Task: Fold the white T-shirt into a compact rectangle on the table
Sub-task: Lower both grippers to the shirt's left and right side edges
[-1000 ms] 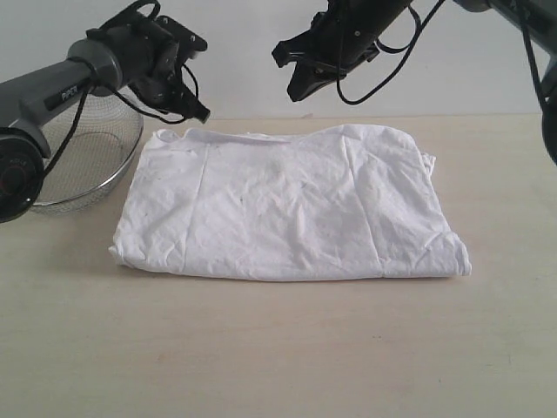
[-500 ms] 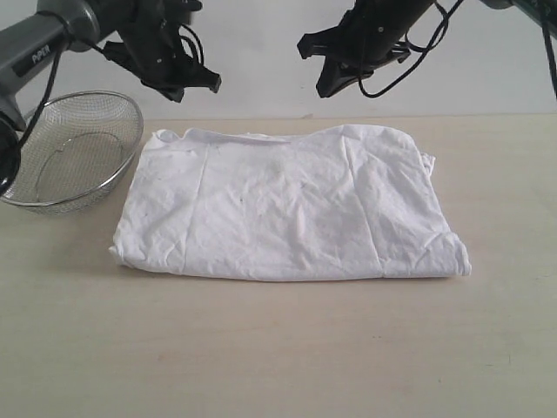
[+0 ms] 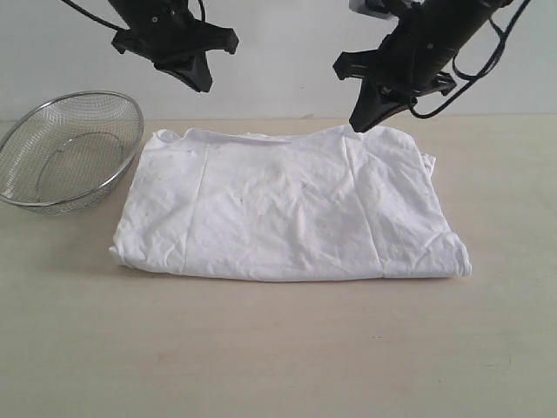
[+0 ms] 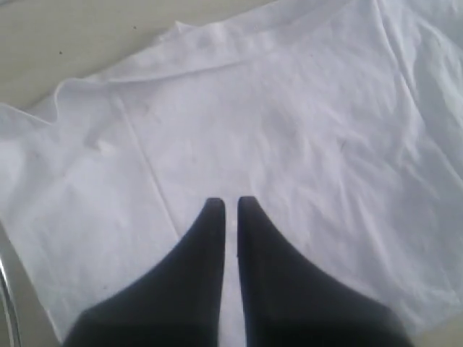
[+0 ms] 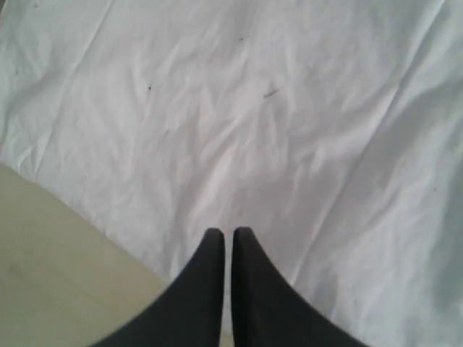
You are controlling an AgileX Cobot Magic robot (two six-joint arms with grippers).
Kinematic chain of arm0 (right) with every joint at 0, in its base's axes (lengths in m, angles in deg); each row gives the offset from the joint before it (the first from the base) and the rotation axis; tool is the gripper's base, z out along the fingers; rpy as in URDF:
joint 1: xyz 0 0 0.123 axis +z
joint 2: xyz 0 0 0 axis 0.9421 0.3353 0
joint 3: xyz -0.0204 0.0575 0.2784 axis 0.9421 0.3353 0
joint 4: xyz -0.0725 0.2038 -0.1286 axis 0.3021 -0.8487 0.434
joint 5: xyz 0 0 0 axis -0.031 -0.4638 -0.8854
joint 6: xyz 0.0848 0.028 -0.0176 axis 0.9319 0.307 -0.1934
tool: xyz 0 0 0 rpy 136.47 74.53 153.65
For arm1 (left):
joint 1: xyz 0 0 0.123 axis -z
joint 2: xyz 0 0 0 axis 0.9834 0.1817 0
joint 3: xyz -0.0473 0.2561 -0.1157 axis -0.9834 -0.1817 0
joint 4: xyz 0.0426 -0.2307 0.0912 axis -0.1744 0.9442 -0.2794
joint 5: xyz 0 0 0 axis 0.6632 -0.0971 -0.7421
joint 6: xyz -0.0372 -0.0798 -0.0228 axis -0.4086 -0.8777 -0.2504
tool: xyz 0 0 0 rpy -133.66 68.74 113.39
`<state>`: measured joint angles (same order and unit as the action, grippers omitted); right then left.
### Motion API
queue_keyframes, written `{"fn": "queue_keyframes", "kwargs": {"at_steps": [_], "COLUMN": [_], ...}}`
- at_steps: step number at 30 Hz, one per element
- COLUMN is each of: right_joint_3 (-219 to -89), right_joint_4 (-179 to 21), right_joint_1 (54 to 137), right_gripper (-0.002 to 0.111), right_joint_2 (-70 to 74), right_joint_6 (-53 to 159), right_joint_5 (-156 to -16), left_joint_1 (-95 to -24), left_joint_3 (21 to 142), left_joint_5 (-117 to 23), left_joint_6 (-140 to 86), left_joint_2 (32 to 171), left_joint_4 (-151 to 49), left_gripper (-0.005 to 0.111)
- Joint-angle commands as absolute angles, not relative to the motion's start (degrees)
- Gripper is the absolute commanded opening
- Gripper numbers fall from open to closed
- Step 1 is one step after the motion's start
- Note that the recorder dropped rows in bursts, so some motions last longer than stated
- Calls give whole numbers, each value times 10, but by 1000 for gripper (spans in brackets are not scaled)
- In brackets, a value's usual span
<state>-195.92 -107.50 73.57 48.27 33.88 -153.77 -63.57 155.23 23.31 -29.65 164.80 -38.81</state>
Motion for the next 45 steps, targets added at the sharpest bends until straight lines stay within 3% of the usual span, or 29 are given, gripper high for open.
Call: {"fn": "queue_keyframes", "kwargs": {"at_steps": [1,3,8,16,24,29,31,33,35,38,41,45], "right_joint_3": [-1863,-1814,-1700,-1571,-1378,-1335,-1335,-1335,-1335,-1335,-1341,-1367], "right_joint_4": [-1078,-1080,-1095,-1180,-1230,-1218,-1218,-1218,-1218,-1208,-1202,-1199], "right_joint_1": [720,720,720,722,722,722,722,721,721,721,719,689], "right_gripper": [0,0,0,0,0,0,5,19,37,63,65,63], "right_joint_2": [401,368,283,192,80,85,104,124,147,178,204,244], "right_joint_6": [306,306,291,273,257,258,266,269,268,281,287,296], "right_joint_5": [-1512,-1490,-1443,-1368,-1194,-1155,-1155,-1148,-1135,-1098,-1066,-1088], "left_joint_1": [-636,-636,-636,-636,-636,-641,-657,-672,-689,-710,-719,-723], "left_joint_3": [1445,1356,1045,767,631,619,623,632,638,650,660,668], "left_joint_5": [234,227,52,-85,-181,-219,-220,-210,-205,-201,-201,-206], "left_joint_6": [-300,-300,-303,-263,-177,-182,-169,-140,-108,-64,-34,-34], "left_joint_2": [1570,1517,1322,1145,1022,1037,1071,1108,1144,1188,1223,1259], "left_joint_4": [-371,-379,-362,-273,-151,-135,-112,-90,-59,5,26,31], "left_gripper": [4,4,4,4,4,4,4,6,14,37,61,72]}}
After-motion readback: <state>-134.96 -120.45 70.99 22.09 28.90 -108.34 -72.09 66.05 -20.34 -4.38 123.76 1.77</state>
